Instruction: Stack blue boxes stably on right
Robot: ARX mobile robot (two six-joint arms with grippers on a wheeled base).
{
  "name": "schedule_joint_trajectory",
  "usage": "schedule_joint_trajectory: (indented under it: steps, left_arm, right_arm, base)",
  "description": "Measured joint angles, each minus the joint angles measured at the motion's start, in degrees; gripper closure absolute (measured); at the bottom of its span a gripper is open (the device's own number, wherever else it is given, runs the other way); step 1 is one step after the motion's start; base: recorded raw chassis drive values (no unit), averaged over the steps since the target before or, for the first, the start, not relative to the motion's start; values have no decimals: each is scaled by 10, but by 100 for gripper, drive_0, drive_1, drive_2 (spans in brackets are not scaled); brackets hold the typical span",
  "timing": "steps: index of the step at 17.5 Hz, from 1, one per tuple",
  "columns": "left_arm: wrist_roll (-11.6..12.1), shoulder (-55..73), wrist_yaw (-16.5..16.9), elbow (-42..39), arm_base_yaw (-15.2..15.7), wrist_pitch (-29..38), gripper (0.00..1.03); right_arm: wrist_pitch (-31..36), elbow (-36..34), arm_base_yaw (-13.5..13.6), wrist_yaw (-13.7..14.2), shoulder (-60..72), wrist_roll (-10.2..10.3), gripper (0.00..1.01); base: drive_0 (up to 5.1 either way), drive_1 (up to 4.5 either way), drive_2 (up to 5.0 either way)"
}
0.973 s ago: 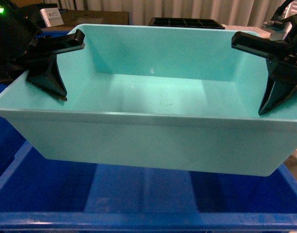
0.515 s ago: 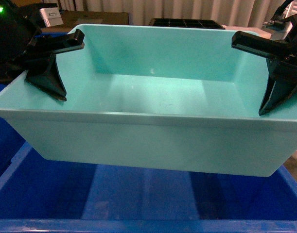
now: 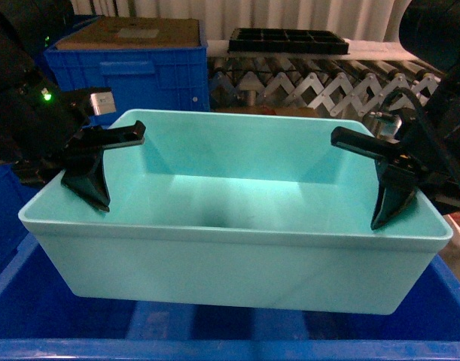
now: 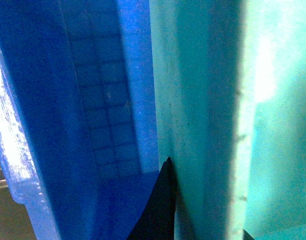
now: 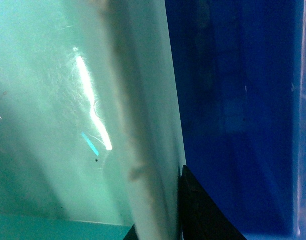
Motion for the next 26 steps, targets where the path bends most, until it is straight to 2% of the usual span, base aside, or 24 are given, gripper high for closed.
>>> schedule_joint_trajectory:
  steps: [2, 4, 7, 9, 11, 13, 15, 17, 20, 21, 22, 23, 24, 25, 26]
  left_arm:
    - [-2, 19, 0, 2, 0, 7, 101]
    - [-7, 60, 10, 5, -1, -2, 101]
    - [-5, 94, 12, -3, -2, 8, 101]
    - [13, 106, 6, -16, -2, 47, 101]
    - [21, 117, 3, -5, -2, 46, 101]
    - [53, 121, 10, -1, -2, 45, 83]
    - [76, 120, 21, 19, -7, 29, 60]
    - [87, 113, 26, 31, -10, 17, 40]
    - [92, 90, 33, 34, -5, 3, 10]
    - [92, 71, 32, 28, -1, 6, 3]
    - [85, 24, 42, 9, 7, 1, 6]
    - [72, -32, 54, -7, 13, 1, 5]
    - [55, -117, 59, -17, 21, -14, 5]
    - [42, -174, 62, -23, 23, -19, 5]
    - [16, -233, 57, -56, 19, -5, 5]
  right_arm:
    - [36, 0, 0, 4, 12, -15, 99]
    - [68, -2, 0, 16, 37, -47, 99]
    - [98, -9, 0, 22, 62, -70, 99]
    - [124, -23, 0, 22, 71, -82, 99]
    - [129, -34, 0, 17, 75, -89, 99]
    - [113, -37, -4, -4, 75, -86, 79]
    - [61, -14, -3, -3, 75, -87, 57]
    - [41, -6, -3, 2, 68, -84, 37]
    - [31, -14, -2, 0, 41, -74, 5]
    - [38, -25, -2, 6, 25, -67, 1]
    - [40, -48, -1, 31, -11, -55, 4]
    - [26, -64, 1, 45, -57, -35, 3]
    - [-5, -69, 1, 43, -124, -4, 3]
    - [-32, -67, 1, 34, -176, 17, 3]
    - [-75, -59, 1, -41, -209, 93, 3]
  base:
    - [0, 0, 0]
    - [0, 0, 0]
    - [0, 0, 0]
    - [0, 0, 0]
    - [0, 0, 0]
    - [0, 0, 0]
    - [0, 0, 0]
    - [0, 0, 0]
    - [0, 0, 0]
    - [0, 0, 0]
    - [0, 0, 0]
    - [0, 0, 0]
    - [0, 0, 0]
    - [0, 0, 0]
    - [0, 0, 0]
